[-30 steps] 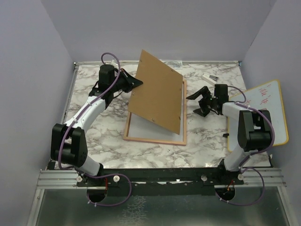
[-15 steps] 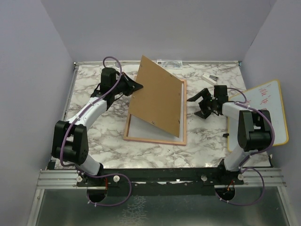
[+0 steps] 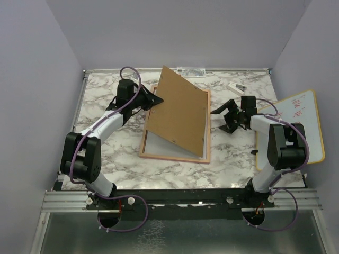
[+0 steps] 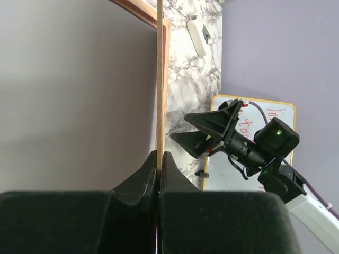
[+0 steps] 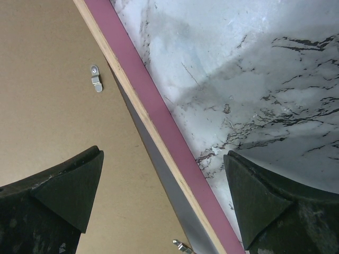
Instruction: Put the photo into the frame
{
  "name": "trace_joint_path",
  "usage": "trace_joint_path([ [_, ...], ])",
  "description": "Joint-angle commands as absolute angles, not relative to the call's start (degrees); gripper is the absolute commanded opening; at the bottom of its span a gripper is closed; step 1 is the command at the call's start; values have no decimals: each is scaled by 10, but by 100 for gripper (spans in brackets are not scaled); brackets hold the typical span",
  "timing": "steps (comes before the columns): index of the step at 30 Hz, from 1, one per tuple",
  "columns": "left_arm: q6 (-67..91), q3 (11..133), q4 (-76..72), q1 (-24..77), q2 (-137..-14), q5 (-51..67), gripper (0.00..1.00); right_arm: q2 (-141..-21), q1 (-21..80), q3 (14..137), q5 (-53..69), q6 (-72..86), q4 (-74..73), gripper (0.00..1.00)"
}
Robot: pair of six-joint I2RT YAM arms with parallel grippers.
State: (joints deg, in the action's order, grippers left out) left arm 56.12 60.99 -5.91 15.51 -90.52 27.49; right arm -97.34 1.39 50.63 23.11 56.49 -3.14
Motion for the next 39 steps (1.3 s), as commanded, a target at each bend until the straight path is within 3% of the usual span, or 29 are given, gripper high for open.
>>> trace_joint_path([
  [1,567,598,-118,162,-909,273,0,-982,10,511,219,563,-45,99],
  [10,554,548,-129,173,-900,262,1,-986,10,503,228,565,-38,99],
  [19,522,520,-85,178,-876,237,31,-989,10,497,234,564,-34,98],
  [21,508,524,-73,178,-879,232,34,-989,10,497,236,564,-34,98],
  [24,498,532,-69,178,-884,228,22,-990,10,497,238,562,-33,98],
  [27,498,538,-84,179,-888,232,1,-990,10,493,238,560,-33,98],
  [39,513,508,-170,179,-876,231,0,-989,10,488,244,550,-29,97],
])
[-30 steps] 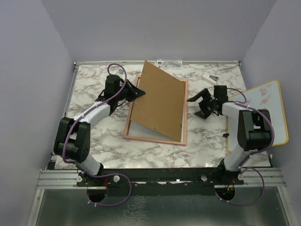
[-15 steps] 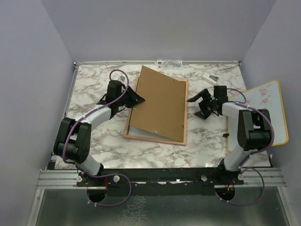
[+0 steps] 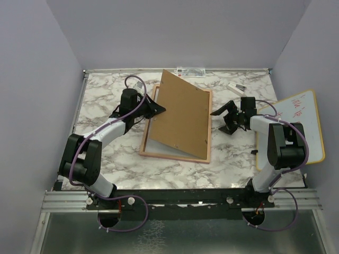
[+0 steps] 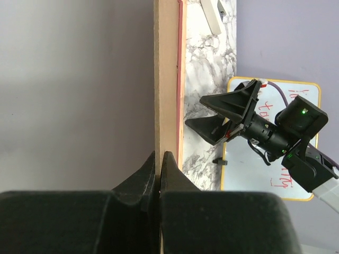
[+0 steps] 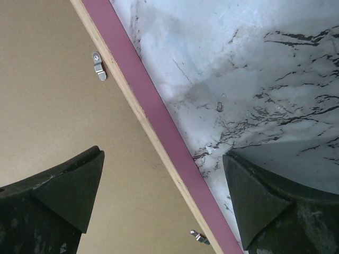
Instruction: Put the photo into the frame
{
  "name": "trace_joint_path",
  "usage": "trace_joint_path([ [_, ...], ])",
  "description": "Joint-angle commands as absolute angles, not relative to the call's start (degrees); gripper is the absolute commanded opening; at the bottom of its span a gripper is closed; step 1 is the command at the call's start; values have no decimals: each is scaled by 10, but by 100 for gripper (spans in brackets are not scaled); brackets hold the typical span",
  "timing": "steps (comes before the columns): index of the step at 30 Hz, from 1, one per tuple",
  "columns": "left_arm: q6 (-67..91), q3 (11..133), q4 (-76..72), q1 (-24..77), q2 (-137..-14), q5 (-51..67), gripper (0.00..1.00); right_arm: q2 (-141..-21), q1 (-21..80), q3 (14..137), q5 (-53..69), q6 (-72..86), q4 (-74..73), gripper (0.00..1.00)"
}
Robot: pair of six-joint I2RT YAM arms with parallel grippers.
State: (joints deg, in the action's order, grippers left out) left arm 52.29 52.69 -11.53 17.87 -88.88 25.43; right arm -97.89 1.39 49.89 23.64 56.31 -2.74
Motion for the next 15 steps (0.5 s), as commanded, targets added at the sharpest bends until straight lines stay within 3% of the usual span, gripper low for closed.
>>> trace_joint_path([
  [1,514,505,-175,179,-876,229,0,-989,10,487,245,550,-29,97],
  [15,502,500,-203,178,-858,202,0,-995,10,477,252,542,-22,97],
])
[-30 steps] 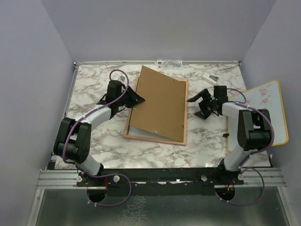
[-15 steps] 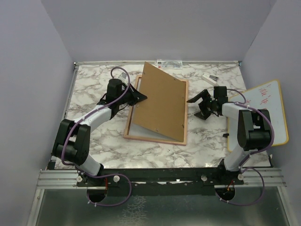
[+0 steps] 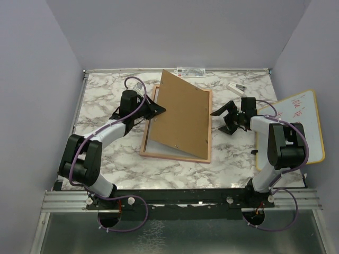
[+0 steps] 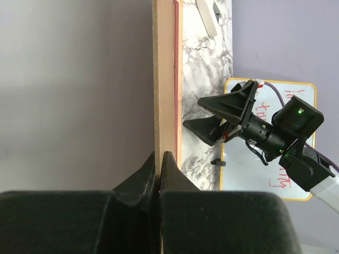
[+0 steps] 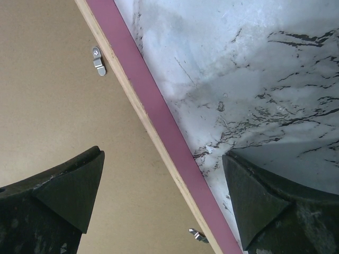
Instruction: Put the photo into the frame
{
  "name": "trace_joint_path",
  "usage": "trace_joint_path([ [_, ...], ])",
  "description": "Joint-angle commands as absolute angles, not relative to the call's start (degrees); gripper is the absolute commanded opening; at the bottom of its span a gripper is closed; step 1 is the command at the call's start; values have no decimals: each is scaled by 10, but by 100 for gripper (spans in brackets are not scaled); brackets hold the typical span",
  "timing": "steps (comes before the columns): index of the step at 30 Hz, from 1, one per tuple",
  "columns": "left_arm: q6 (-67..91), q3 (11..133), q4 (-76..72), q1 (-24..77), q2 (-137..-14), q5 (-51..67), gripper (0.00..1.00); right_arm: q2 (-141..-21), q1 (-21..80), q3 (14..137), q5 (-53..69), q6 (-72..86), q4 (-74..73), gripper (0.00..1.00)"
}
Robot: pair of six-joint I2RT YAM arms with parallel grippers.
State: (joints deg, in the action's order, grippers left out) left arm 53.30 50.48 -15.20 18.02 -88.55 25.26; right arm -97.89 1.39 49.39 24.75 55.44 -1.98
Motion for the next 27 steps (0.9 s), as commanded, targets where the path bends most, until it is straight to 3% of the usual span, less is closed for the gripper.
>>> trace_joint_path([
  [1,502,497,-206,178,-853,201,0,-995,10,477,253,543,-21,97],
  [8,508,479,-240,178,-839,210,0,-998,10,471,257,547,-12,96],
  [27,544,509,-294,199,-958,311,0,-1018,10,465,318,539,26,94],
])
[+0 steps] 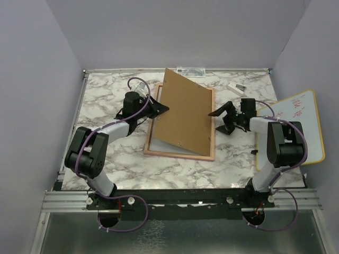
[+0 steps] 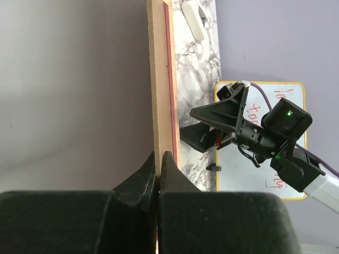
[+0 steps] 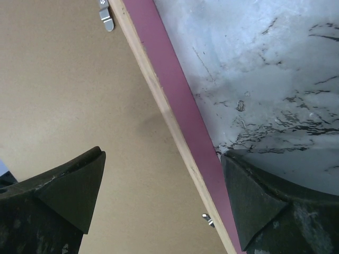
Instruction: Put the photo into the frame
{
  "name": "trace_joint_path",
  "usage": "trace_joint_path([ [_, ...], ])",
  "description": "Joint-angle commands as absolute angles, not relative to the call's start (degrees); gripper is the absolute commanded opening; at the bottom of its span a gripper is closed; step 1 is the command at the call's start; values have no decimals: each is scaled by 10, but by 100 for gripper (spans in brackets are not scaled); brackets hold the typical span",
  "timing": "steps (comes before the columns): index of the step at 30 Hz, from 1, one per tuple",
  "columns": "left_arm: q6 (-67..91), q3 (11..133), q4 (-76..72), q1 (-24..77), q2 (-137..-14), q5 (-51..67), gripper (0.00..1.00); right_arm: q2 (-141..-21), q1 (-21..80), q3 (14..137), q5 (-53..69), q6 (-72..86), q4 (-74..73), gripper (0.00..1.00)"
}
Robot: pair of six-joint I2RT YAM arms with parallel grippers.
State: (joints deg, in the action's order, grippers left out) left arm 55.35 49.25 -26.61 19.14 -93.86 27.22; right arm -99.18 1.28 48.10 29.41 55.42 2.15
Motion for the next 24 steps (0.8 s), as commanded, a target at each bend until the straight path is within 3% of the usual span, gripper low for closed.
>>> trace_joint_path([
  [1,546,509,-294,199,-962,313,0,-1020,10,465,322,538,28,94],
  [6,555,503,-293,200,-981,318,21,-1028,10,467,341,537,35,93],
  [14,549,489,-267,200,-983,298,43,-1031,11,467,343,537,34,93],
  [18,508,508,-192,200,-976,260,61,-1035,11,471,335,534,20,93],
  [21,470,539,-129,200,-977,221,85,-1041,10,481,321,529,-7,93],
  [24,433,586,-71,202,-997,210,90,-1048,11,488,311,525,-29,92],
])
